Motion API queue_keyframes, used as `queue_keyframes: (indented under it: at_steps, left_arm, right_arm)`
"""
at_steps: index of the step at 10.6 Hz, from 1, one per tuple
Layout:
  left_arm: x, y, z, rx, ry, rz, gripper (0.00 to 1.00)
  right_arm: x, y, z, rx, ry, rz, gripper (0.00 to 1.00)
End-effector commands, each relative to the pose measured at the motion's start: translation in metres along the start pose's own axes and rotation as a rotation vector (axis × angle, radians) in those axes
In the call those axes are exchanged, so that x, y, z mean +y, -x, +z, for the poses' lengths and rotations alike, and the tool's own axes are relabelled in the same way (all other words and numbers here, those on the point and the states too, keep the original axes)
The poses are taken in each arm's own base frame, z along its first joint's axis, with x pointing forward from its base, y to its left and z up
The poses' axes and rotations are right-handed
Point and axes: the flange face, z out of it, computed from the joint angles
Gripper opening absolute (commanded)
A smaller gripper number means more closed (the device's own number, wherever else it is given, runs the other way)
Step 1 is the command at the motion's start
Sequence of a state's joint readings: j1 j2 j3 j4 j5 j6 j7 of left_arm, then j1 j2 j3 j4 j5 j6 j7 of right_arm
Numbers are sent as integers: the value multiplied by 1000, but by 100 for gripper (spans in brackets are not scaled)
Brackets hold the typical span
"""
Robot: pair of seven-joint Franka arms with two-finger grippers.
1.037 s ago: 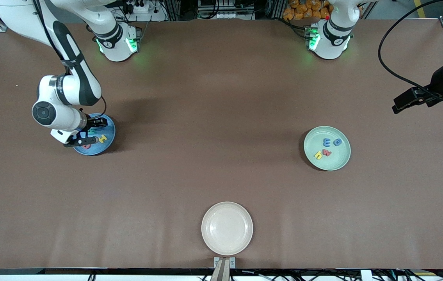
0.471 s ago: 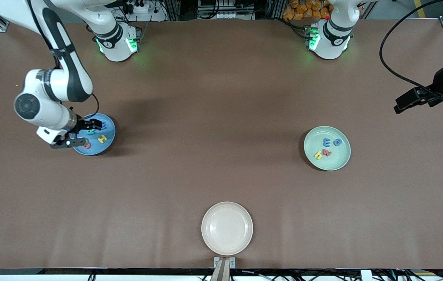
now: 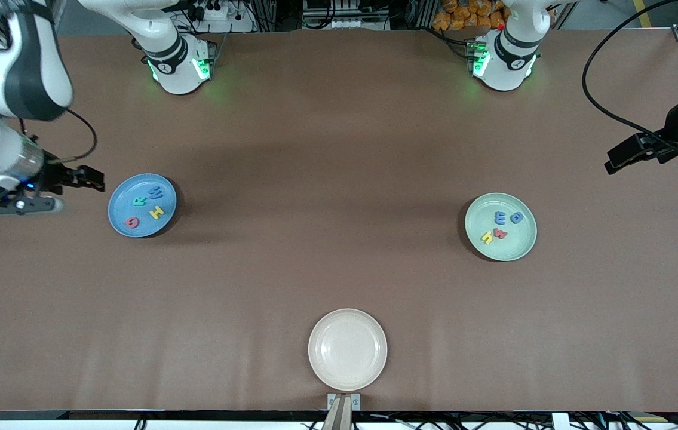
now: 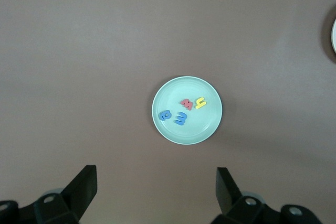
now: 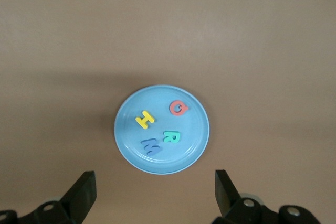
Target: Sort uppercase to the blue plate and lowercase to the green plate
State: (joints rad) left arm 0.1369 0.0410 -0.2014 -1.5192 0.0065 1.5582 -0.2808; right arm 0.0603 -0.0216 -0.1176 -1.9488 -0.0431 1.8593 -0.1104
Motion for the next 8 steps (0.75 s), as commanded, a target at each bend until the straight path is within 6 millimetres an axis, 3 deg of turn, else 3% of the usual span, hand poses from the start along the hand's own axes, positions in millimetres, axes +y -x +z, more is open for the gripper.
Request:
queue_keyframes:
  at_steps: [1,3,6,8]
  left_arm:
    - [-7,-2,-6,-6,25,8,100]
    - [-7,-2,-6,-6,25,8,100]
    - [-7,1,-11,5,26,19,100]
    - [-18,-2,-12,7,26,28,100]
  right_arm:
    - [-1,4,-69,37,7,26,100]
    - [2,9,-131,93,11,36,100]
    - [2,10,-171,173,13,82,100]
    - [2,10,-175,183,1,154,100]
